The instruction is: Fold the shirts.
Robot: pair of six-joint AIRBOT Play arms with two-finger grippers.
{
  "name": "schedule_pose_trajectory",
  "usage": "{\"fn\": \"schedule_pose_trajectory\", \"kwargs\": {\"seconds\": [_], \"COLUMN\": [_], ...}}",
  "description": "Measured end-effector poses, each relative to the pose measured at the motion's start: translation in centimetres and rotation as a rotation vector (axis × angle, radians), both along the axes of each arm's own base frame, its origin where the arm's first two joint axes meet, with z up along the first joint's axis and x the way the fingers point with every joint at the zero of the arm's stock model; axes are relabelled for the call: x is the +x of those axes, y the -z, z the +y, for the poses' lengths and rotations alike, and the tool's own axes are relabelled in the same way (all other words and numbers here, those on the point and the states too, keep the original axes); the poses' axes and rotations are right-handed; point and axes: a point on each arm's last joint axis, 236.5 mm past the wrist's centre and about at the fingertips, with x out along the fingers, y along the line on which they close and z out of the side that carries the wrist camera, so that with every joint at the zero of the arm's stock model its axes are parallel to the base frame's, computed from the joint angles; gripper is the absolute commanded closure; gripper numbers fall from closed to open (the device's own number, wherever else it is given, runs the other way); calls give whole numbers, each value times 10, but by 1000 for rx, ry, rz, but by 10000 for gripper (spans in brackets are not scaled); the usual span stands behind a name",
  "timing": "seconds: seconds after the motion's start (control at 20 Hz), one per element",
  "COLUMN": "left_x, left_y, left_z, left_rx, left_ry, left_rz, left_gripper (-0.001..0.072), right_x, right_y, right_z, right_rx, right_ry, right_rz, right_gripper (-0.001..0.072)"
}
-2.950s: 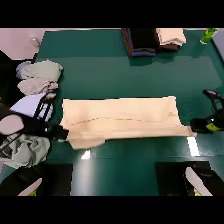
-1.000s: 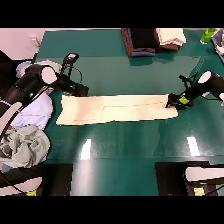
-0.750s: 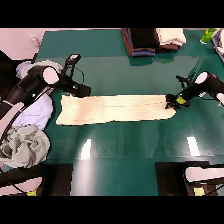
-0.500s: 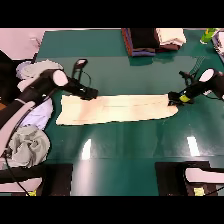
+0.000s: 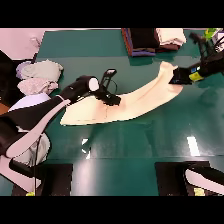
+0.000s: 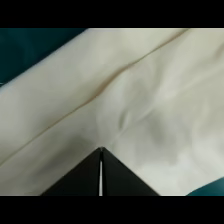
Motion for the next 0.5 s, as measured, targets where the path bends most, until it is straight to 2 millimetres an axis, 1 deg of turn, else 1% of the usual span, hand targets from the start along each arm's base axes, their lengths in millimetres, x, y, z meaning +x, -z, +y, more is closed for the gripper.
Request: {"fn": "schedule_pose_trajectory", "kwargs": {"seconds": [0.15,0.25,0.4,0.5], "left_x": [-4,-6,-9,-5], "left_y": [12,18,20,12], "left_z": [-10,-13,-15,-13], "left_rx": [3,7,10,6], "left_ry": [17,22,31,28], "left_rz": [24,37,48,43], "left_gripper": [687,687,687,687], "right_x": [-4,-7,-11,-12], "right_y": [-33,-47,-58,-63], "right_z": [26,40,59,72], "right_rx": [31,44,66,86], "right_ry": [-50,-76,-106,-121], "right_rz": [-65,-91,-114,-125], "right_gripper": [698,698,698,698]}}
